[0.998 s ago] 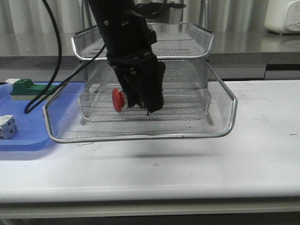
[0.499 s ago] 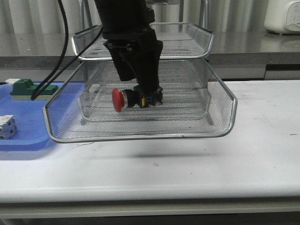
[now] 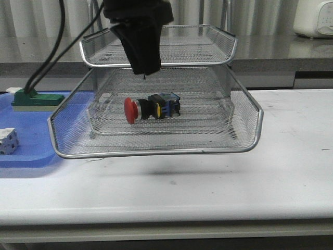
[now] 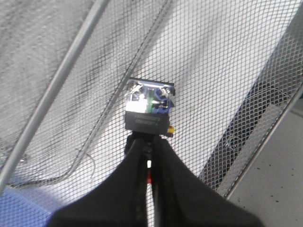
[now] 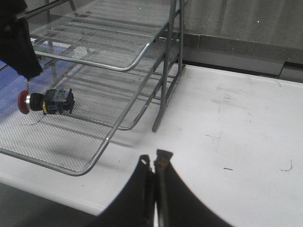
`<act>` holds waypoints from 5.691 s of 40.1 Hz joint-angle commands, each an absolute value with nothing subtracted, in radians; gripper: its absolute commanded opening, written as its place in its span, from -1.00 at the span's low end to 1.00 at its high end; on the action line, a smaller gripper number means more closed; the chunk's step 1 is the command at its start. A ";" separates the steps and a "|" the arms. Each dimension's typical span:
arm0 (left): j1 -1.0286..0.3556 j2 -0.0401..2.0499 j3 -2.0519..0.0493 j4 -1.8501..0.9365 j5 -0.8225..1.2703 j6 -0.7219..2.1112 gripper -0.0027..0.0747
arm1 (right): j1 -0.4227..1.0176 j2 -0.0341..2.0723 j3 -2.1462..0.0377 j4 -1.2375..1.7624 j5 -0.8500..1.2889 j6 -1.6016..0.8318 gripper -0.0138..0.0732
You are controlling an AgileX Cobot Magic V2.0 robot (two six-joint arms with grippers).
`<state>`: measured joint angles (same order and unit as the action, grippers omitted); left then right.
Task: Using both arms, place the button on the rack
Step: 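Raise the left gripper away from the rack, then push the middle mesh tray back into the rack with the right gripper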
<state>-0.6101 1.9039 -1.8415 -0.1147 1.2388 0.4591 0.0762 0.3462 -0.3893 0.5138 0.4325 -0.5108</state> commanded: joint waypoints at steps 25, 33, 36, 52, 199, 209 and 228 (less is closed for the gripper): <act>-0.159 1.384 -1.373 -0.231 1.166 0.360 -0.98 | 0.077 0.351 -0.418 0.529 0.364 -0.512 -0.82; -0.079 1.182 -1.135 -0.254 0.989 0.360 -0.98 | 0.077 0.351 -0.418 0.529 0.364 -0.512 -0.82; -0.074 1.090 -1.048 -0.259 0.911 0.360 -0.98 | 0.077 0.351 -0.418 0.529 0.364 -0.512 -0.82; -0.074 0.526 -0.607 -0.269 0.606 0.362 -0.98 | 0.077 0.351 -0.418 0.529 0.364 -0.512 -0.82; -0.074 0.084 -0.461 -0.269 0.553 0.362 -0.98 | 0.760 1.745 -1.026 0.573 0.011 -0.514 -0.82; -0.074 0.084 -0.461 -0.269 0.553 0.362 -0.98 | 0.677 1.779 -1.112 0.566 0.051 -0.514 -0.82; -0.074 0.084 -0.461 -0.269 0.553 0.362 -0.98 | 0.584 1.857 -1.271 0.556 0.132 -0.514 -0.82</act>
